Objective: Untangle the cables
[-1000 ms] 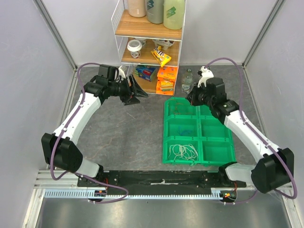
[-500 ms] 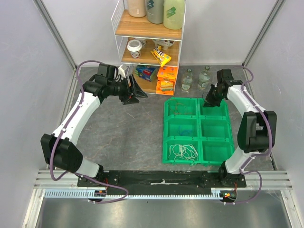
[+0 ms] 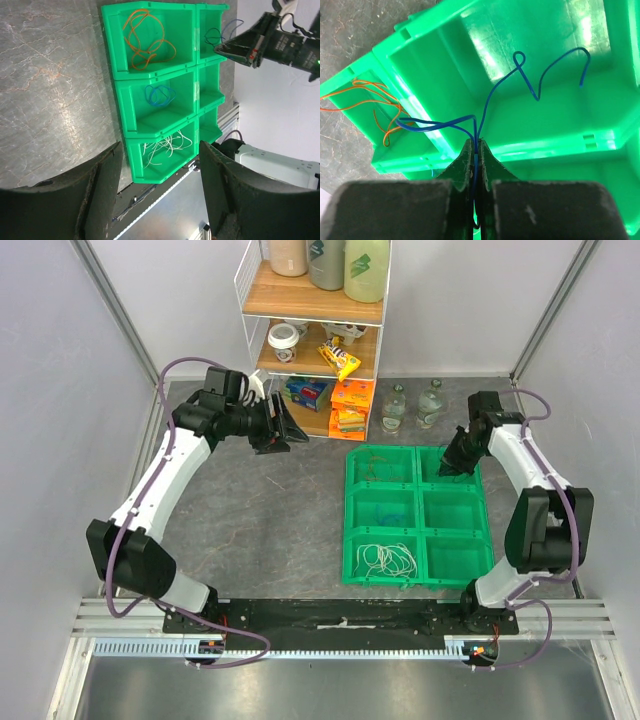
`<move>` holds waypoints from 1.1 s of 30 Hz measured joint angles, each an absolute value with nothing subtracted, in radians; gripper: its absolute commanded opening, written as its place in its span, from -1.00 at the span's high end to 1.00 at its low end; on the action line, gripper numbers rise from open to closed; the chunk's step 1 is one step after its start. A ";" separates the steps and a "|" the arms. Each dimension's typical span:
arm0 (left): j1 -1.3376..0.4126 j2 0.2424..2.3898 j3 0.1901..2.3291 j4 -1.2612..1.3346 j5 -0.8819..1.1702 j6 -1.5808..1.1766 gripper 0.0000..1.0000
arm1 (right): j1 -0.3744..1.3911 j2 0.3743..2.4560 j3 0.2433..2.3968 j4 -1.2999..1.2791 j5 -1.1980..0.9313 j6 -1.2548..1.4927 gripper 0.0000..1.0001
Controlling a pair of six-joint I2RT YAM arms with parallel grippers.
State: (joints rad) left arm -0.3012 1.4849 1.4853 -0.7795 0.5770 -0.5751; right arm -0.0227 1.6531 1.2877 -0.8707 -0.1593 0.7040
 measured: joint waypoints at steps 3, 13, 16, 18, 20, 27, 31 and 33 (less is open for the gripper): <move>-0.301 1.514 1.498 -0.784 0.577 -0.574 -0.36 | -0.023 1.618 1.273 -0.881 -0.154 0.703 0.99; -0.301 1.552 1.548 -0.790 0.580 -0.558 -0.36 | -0.022 1.625 1.227 -0.849 -0.185 0.697 0.40; -0.301 1.552 1.549 -0.793 0.580 -0.552 -0.37 | -0.022 1.634 1.227 -0.826 -0.187 0.680 0.11; -0.301 1.552 1.549 -0.796 0.579 -0.548 -0.37 | -0.022 1.633 1.226 -0.817 -0.191 0.675 -0.03; -0.302 1.552 1.549 -0.802 0.577 -0.544 -0.37 | -0.022 1.629 1.222 -0.804 -0.194 0.665 -0.10; -0.301 1.551 1.549 -0.812 0.573 -0.538 -0.38 | -0.022 1.571 1.212 -0.791 -0.196 0.623 -0.23; -0.301 1.537 1.549 -0.815 0.540 -0.534 -0.40 | -0.022 1.508 1.212 -0.800 -0.172 0.572 -0.32; -0.301 1.522 1.549 -0.817 0.522 -0.529 -0.40 | -0.022 1.467 1.212 -0.801 -0.152 0.556 -0.40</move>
State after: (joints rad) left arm -0.3012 1.5215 1.5486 -0.8165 0.5224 -0.5289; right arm -0.0219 1.4673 1.2121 -0.8009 -0.1520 0.5560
